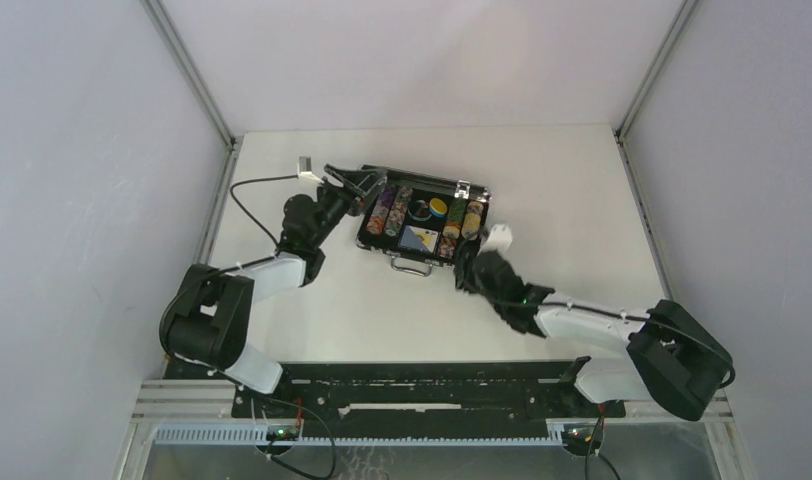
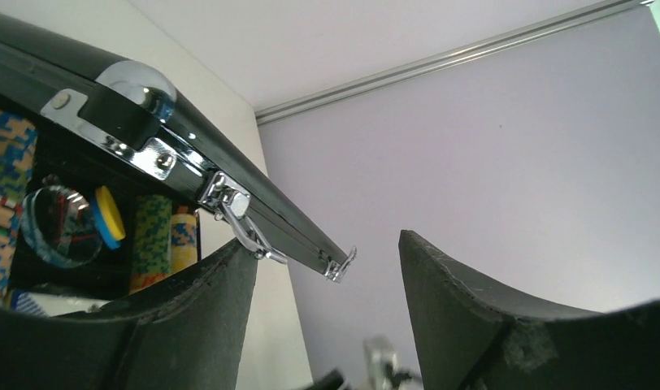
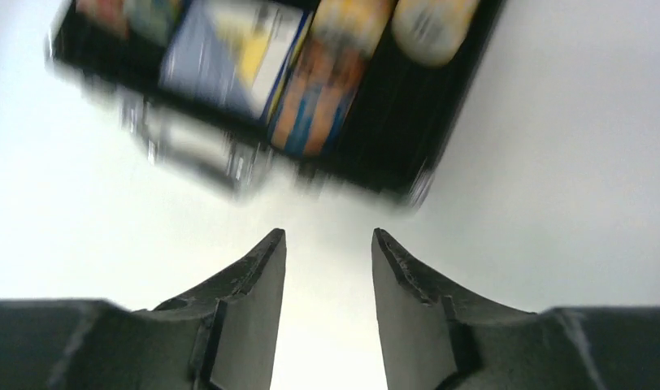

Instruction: Pack up texas hold em set

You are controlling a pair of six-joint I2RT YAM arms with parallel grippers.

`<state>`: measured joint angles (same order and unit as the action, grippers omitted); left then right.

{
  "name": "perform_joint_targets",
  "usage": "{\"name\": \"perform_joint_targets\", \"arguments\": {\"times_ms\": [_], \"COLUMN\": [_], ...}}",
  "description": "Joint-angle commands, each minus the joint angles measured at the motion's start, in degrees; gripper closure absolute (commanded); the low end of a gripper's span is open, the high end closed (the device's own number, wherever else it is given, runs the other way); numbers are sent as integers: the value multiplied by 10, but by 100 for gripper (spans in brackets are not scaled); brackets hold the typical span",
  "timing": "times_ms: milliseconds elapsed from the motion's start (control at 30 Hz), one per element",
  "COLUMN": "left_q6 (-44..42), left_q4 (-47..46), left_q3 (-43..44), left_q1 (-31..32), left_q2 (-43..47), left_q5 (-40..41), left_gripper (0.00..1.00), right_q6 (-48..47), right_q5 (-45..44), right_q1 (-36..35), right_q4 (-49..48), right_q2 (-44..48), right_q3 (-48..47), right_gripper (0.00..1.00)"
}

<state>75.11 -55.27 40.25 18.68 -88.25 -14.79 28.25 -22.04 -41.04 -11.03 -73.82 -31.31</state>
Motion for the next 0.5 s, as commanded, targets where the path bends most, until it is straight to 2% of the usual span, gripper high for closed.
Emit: {"name": "perform_joint_targets", "arguments": {"times_ms": [0, 100, 167, 300, 467], "left_q6": [18, 27, 12, -52, -134], "left_q4": [-45, -66, -35, 162, 391], "left_q3": [-38, -91, -127, -189, -235], "left_q1": [6, 10, 10, 12, 18], "left_q2": [28, 51, 85, 195, 383], "left_q5": [-15, -25, -35, -36, 30], "left_gripper": [31, 31, 31, 30, 30], "right_q6": [106, 139, 148, 158, 159], "right_q5": [-64, -97, -105, -115, -129], "right_q1": [-125, -194, -224, -247, -249], "right_q4": [41, 75, 89, 106, 118], "right_q2": [27, 43, 51, 68, 89], "right_q3": [56, 67, 67, 70, 74], "right_gripper": [48, 48, 49, 50, 52]}}
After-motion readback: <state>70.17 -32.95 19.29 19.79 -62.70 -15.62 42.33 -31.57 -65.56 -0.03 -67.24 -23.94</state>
